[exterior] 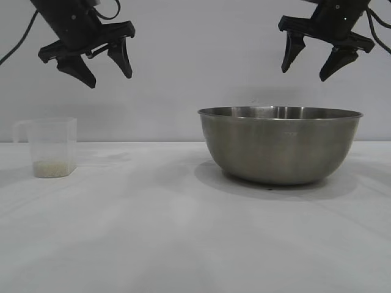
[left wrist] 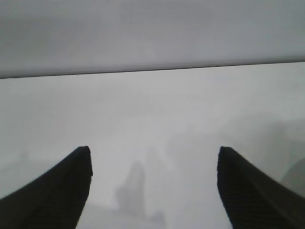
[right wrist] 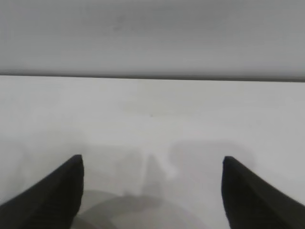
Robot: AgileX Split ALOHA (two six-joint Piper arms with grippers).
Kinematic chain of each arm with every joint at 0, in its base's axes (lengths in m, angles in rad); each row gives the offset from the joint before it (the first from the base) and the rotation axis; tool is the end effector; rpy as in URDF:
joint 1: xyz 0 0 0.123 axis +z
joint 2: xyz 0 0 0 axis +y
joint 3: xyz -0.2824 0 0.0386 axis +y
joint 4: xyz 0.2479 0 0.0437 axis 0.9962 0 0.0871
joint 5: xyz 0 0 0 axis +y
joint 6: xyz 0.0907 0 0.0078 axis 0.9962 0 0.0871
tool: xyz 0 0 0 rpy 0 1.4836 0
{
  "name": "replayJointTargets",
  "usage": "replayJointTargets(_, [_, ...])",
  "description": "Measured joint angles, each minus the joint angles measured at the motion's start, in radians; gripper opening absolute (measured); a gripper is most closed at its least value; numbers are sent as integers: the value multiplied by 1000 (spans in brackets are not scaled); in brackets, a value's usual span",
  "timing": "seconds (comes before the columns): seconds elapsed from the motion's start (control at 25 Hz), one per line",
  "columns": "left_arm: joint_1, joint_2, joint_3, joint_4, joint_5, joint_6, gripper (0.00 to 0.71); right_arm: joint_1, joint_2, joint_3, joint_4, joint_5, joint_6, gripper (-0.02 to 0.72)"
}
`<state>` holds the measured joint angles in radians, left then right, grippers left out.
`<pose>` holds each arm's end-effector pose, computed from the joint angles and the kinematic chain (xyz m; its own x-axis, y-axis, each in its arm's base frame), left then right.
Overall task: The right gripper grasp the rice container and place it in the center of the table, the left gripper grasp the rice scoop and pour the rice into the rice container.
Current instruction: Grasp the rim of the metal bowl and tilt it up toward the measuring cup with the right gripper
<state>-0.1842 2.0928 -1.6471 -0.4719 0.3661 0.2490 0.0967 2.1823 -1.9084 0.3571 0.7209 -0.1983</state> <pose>0.4752 -0.1037 0.2240 -0.6712 -0.0701 -0.7380 0.1772 0.9515 -0.2516 0.4965 0.0693 0.2390 -0.7802 -0.0025 -0.6256 -0.1832 0.9571 0.2246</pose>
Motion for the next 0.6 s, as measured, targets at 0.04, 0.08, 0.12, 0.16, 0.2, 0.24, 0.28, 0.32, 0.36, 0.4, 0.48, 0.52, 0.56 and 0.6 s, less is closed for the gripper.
replayJointTargets(0.04, [0, 0, 0, 0, 0, 0, 492, 0, 0, 0, 0, 0, 0, 545])
replayJointTargets(0.08, [0, 0, 0, 0, 0, 0, 492, 0, 0, 0, 0, 2, 0, 545])
replayJointTargets(0.12, [0, 0, 0, 0, 0, 0, 492, 0, 0, 0, 0, 2, 0, 545])
replayJointTargets(0.16, [0, 0, 0, 0, 0, 0, 492, 0, 0, 0, 0, 2, 0, 545])
replayJointTargets(0.2, [0, 0, 0, 0, 0, 0, 492, 0, 0, 0, 0, 2, 0, 545])
replayJointTargets(0.24, [0, 0, 0, 0, 2, 0, 492, 0, 0, 0, 0, 2, 0, 545])
replayJointTargets(0.28, [0, 0, 0, 0, 2, 0, 492, 0, 0, 0, -2, 2, 0, 545])
replayJointTargets(0.32, [0, 0, 0, 0, 2, 0, 492, 0, 0, 0, -6, 2, 0, 545])
replayJointTargets(0.36, [0, 0, 0, 0, 2, 0, 492, 0, 0, 0, -11, 2, 0, 545])
replayJointTargets(0.4, [0, 0, 0, 0, 2, 0, 492, 0, 0, 0, -16, 2, 0, 545])
replayJointTargets(0.48, [0, 0, 0, 0, 2, 0, 492, 0, 0, 0, -29, 4, 0, 545])
replayJointTargets(0.52, [0, 0, 0, 0, 2, 0, 492, 0, -2, 0, -38, 6, 0, 545])
replayJointTargets(0.56, [0, 0, 0, 0, 2, 0, 492, 0, -6, 0, -49, 13, 0, 545])
replayJointTargets(0.6, [0, 0, 0, 0, 2, 0, 492, 0, -14, 0, -58, 18, 0, 545])
